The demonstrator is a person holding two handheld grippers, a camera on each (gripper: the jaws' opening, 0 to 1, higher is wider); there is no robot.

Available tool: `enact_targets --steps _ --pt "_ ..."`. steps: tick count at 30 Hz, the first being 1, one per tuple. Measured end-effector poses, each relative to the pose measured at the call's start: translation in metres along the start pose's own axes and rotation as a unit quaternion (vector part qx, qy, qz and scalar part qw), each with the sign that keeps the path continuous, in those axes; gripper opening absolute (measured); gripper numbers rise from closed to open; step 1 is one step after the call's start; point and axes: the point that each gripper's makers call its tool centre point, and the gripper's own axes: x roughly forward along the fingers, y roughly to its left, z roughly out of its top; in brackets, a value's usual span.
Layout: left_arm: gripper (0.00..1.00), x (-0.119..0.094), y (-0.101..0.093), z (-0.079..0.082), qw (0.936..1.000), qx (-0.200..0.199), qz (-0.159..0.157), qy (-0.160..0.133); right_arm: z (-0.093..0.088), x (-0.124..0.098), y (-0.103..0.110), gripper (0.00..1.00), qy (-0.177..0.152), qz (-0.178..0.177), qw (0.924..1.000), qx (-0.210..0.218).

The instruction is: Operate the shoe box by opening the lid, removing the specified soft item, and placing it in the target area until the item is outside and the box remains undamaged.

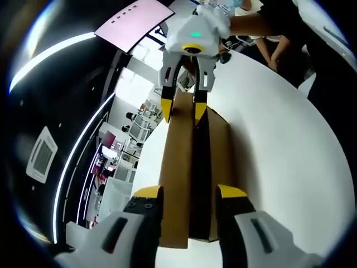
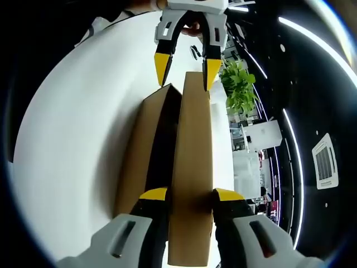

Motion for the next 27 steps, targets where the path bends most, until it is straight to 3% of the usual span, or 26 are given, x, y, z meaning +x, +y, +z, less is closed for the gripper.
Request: enact_targets --steps 11,27 --pt "0.38 -0.011 -0.013 0.004 0.9996 -0.026 -0.007 -0.012 0.000 0.000 0.000 0.30 0.000 -0.003 1.0000 0.002" --pt "0.38 -0.009 -0.031 -0.025 0.9990 -0.026 -0.019 0.029 -0.002 0.000 -0.001 0.30 0.002 -0.003 1.0000 0.002"
